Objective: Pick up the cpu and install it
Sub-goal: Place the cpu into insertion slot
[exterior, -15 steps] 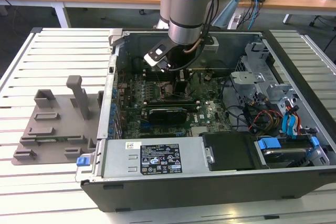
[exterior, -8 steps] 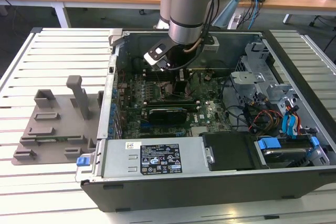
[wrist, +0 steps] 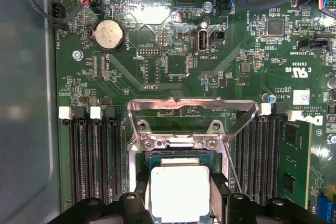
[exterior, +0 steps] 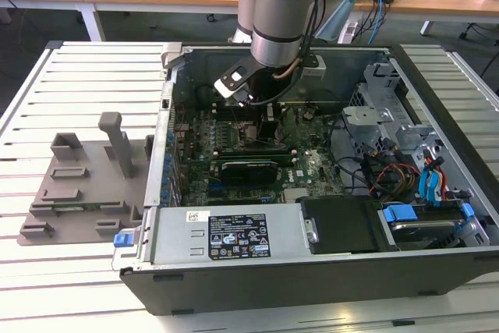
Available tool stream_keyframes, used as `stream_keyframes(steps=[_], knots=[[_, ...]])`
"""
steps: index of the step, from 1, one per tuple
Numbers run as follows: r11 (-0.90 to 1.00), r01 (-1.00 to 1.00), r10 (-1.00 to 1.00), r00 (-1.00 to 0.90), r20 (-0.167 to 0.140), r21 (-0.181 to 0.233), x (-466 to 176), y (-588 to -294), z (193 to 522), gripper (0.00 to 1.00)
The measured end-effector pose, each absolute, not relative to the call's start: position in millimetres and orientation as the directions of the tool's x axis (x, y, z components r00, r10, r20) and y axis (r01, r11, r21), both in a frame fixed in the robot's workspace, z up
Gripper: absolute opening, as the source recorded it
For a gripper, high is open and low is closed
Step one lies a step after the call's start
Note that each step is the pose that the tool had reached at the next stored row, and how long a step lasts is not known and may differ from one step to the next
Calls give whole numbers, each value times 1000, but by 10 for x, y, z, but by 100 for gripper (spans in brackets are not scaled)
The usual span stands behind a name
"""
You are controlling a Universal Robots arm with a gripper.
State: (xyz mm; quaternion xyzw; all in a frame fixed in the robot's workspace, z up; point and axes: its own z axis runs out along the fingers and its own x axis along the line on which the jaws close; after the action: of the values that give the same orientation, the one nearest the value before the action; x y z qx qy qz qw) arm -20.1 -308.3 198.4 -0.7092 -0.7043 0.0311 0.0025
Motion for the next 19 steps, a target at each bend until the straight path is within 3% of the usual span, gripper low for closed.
stream_keyframes(steps=[6,7,13,19], knots=[[-8,999,999,6,-40,-47,-200,-3082,1983,55],[-8,999,999,6,-40,-47,-200,-3083,1983,62],[-8,999,999,6,-41,-47,-201,-3074,2197,60],[-8,999,999,6,-41,-47,-200,-3060,2402,23]])
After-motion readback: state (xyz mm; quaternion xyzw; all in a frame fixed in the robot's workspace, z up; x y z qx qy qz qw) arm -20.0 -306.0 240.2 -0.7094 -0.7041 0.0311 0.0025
